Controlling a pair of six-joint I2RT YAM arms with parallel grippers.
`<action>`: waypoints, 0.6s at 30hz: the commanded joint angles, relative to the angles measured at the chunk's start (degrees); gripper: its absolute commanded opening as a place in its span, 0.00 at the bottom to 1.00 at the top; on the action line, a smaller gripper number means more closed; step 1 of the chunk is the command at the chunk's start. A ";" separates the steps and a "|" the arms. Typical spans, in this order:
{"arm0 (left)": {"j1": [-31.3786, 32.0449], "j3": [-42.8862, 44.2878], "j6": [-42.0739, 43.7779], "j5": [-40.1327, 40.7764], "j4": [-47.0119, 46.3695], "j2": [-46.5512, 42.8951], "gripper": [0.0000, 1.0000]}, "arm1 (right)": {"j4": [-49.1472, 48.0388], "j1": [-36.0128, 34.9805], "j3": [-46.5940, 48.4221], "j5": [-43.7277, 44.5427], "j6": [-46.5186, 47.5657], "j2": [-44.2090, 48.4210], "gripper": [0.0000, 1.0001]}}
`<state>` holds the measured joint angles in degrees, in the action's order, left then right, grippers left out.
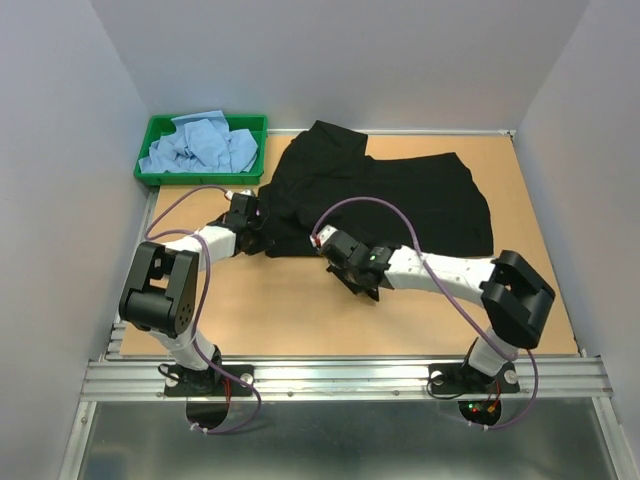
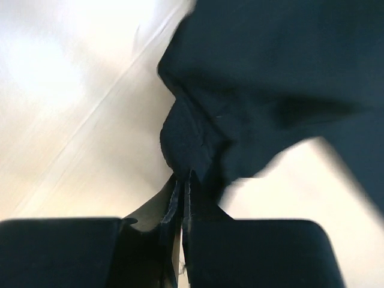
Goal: Fold and stack the long sleeve shirts
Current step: Fold the shirt
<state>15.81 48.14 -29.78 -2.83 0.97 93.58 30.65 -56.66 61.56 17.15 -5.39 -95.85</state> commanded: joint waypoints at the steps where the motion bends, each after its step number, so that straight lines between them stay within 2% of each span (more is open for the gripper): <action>1: 0.36 -2.52 1.92 0.99 4.56 -3.49 0.00 | 0.37 0.24 9.00 11.31 7.65 6.28 0.00; 6: 0.36 -6.03 2.53 0.90 6.49 -8.31 0.00 | 0.28 3.57 19.00 18.09 15.22 6.03 0.01; 10: 0.36 -8.06 2.45 -0.33 8.34 -11.84 0.00 | -0.24 8.84 26.58 17.48 21.37 3.40 0.01; 18: 0.27 -12.10 1.92 -1.91 10.54 -17.28 0.00 | -4.46 12.98 37.93 12.66 30.43 -2.67 0.01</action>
<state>15.81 37.67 -28.38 -3.92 9.10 79.22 30.20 -43.92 93.56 32.01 18.61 -96.53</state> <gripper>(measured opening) 0.115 0.035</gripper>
